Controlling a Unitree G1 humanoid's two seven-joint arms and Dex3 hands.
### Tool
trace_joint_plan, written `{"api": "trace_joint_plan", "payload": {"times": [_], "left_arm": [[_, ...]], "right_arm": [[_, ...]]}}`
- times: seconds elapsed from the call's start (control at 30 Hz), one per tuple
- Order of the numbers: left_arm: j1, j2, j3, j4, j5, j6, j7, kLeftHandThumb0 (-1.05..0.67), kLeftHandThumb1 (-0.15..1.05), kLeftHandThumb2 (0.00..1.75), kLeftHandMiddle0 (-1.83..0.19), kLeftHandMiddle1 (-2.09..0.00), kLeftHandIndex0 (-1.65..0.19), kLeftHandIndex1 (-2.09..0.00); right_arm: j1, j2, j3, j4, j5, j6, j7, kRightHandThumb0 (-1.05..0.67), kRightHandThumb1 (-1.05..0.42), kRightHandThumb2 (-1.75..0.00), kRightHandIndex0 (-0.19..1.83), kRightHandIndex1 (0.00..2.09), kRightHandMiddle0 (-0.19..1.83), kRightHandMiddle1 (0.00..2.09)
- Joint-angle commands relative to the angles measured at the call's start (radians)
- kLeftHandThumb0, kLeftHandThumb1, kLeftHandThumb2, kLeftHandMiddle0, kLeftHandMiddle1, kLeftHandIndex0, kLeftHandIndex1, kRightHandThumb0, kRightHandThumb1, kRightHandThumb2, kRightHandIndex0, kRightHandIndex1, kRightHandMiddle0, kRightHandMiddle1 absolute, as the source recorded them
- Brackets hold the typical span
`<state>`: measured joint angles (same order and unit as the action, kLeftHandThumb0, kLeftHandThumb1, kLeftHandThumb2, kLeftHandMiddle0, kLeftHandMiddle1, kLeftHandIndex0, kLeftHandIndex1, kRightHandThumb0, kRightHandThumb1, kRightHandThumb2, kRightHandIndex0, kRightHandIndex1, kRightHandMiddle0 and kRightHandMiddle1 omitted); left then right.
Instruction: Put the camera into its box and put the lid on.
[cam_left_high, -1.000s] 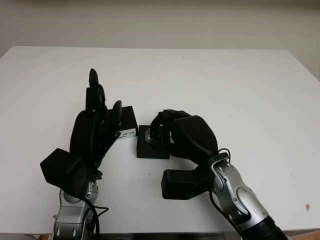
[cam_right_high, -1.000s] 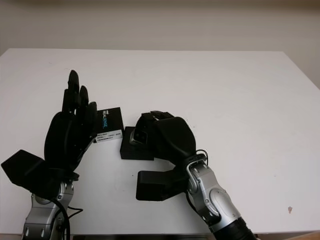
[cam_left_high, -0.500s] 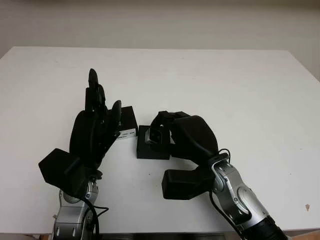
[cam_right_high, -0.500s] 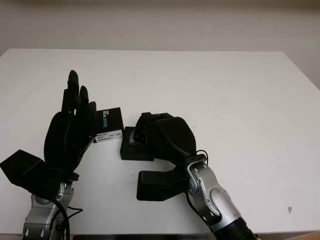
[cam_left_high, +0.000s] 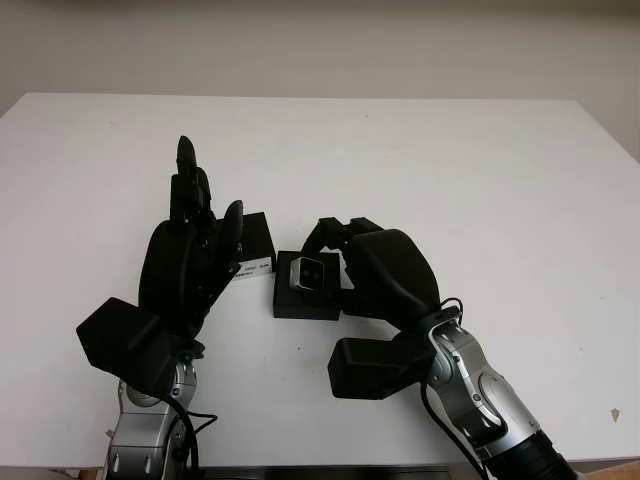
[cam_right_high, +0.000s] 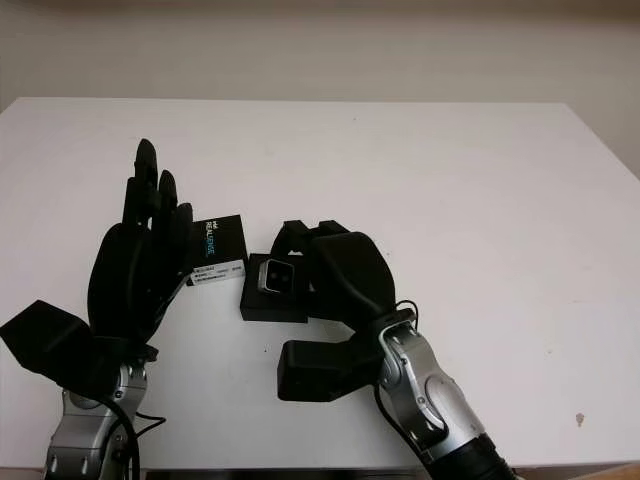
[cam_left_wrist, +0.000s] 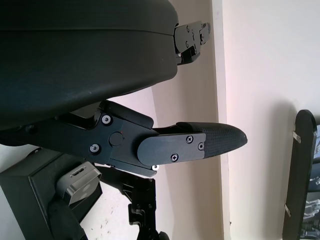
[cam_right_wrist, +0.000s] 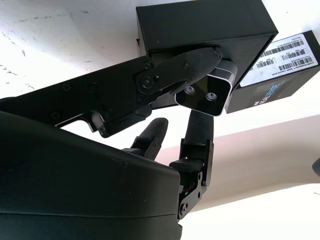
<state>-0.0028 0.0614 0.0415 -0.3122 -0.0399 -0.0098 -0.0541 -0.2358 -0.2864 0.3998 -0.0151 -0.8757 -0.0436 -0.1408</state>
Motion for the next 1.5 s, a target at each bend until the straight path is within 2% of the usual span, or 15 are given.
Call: {"api": "trace_joint_plan", "payload": {"times": [0.0,0.27,0.53,0.7,1.07,1.27,1.47], "left_arm": [[-0.005,0.001,-0.006,-0.005,0.003,0.002,0.000,-0.73,1.05,0.46,0.19,0.00,0.19,0.00],[-0.006,-0.002,-0.009,0.002,-0.002,-0.003,-0.007,-0.72,1.05,0.46,0.19,0.00,0.19,0.00],[-0.015,-0.002,-0.016,0.016,0.002,-0.010,-0.012,-0.72,1.05,0.48,0.19,0.00,0.19,0.00],[-0.019,-0.006,-0.025,0.018,0.005,-0.009,-0.008,-0.73,1.05,0.47,0.19,0.00,0.19,0.00],[-0.021,-0.019,-0.044,0.007,0.032,0.018,0.021,-0.74,1.05,0.49,0.19,0.00,0.19,0.00],[-0.025,-0.030,-0.050,0.013,0.038,0.012,0.026,-0.74,1.05,0.50,0.19,0.00,0.19,0.00],[-0.033,-0.038,-0.057,0.018,0.044,0.013,0.031,-0.75,1.05,0.50,0.19,0.00,0.19,0.00]], "right_arm": [[0.001,-0.003,-0.016,0.014,0.026,-0.025,-0.019,-0.40,-0.94,-0.05,0.36,0.67,0.44,1.53],[-0.005,0.061,-0.091,0.024,0.232,-0.014,0.039,-0.35,-0.93,-0.05,0.29,0.63,0.40,1.61],[-0.039,0.094,-0.180,-0.023,0.414,0.092,0.179,-0.34,-0.92,-0.05,0.31,0.49,0.40,1.57],[-0.064,0.096,-0.224,-0.046,0.519,0.157,0.265,-0.35,-0.93,-0.06,0.32,0.39,0.35,1.66],[-0.123,0.083,-0.275,-0.152,0.655,0.418,0.425,-0.45,-0.95,-0.05,0.32,0.34,0.38,1.77],[-0.172,0.081,-0.276,-0.246,0.714,0.666,0.484,-0.46,-0.94,-0.05,0.31,0.30,0.39,1.82],[-0.203,0.055,-0.255,-0.231,0.732,0.742,0.511,-0.42,-0.94,-0.05,0.32,0.30,0.38,1.80]]}}
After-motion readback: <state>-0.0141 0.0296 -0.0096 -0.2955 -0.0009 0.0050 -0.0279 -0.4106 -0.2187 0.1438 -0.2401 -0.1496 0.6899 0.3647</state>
